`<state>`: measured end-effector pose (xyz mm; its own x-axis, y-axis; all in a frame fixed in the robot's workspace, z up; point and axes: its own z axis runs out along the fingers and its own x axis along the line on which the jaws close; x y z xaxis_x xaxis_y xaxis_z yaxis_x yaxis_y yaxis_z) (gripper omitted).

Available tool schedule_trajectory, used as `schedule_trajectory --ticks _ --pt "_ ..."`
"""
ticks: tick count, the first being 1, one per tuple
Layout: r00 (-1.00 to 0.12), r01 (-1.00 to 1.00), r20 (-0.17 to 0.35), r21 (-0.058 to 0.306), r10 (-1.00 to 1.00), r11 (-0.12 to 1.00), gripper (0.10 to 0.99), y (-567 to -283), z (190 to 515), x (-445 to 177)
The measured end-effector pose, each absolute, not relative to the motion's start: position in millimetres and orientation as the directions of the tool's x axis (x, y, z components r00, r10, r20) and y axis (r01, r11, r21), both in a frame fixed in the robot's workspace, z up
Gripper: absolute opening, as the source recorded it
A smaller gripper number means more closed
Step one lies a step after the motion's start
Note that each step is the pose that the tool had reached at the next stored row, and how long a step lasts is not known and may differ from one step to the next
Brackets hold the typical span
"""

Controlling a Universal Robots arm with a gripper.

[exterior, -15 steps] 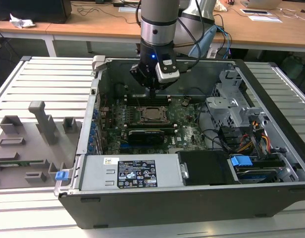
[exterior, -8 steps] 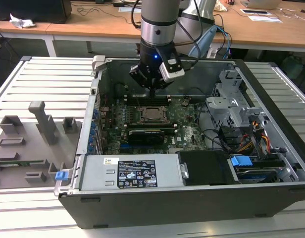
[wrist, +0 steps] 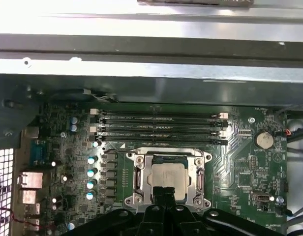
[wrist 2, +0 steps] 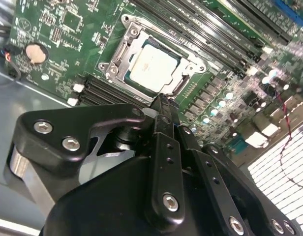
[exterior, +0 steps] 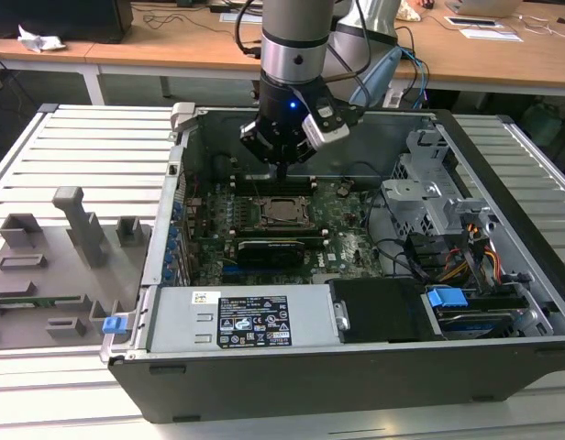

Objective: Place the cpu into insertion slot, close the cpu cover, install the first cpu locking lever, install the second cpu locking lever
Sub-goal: 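Install the first cpu locking lever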

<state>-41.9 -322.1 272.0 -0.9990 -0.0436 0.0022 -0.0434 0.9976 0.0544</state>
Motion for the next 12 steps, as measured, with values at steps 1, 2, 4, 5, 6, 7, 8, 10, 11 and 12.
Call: schedule_trajectory --ticks 1,2,4,5,6,7,8,10,11,12 --pt "-0.998 -0.056 0.002 0.054 -0.056 0.997 0.106 -322.1 272.0 -41.9" --pt "-0.997 -0.079 0.002 0.054 -0.080 0.995 0.106 -322.1 272.0 -41.9" --pt "-0.994 -0.106 0.002 0.054 -0.106 0.993 0.106 -322.1 272.0 -41.9" --pt "-0.992 -0.123 0.002 0.054 -0.123 0.991 0.106 -322.1 272.0 -41.9" --pt "-0.991 -0.134 0.002 0.054 -0.134 0.989 0.106 -322.1 272.0 -41.9" --pt "-0.989 -0.147 0.002 0.054 -0.148 0.988 0.106 -322.1 272.0 -41.9" --pt "-0.988 -0.157 0.002 0.054 -0.157 0.986 0.106 -322.1 272.0 -41.9" --pt "-0.987 -0.163 0.000 0.056 -0.163 0.985 0.106 -322.1 271.9 -44.0" --pt "-0.987 -0.163 -0.002 0.056 -0.163 0.985 0.106 -322.2 271.9 -45.9" --pt "-0.987 -0.163 -0.005 0.055 -0.163 0.985 0.106 -322.2 272.0 -47.9"
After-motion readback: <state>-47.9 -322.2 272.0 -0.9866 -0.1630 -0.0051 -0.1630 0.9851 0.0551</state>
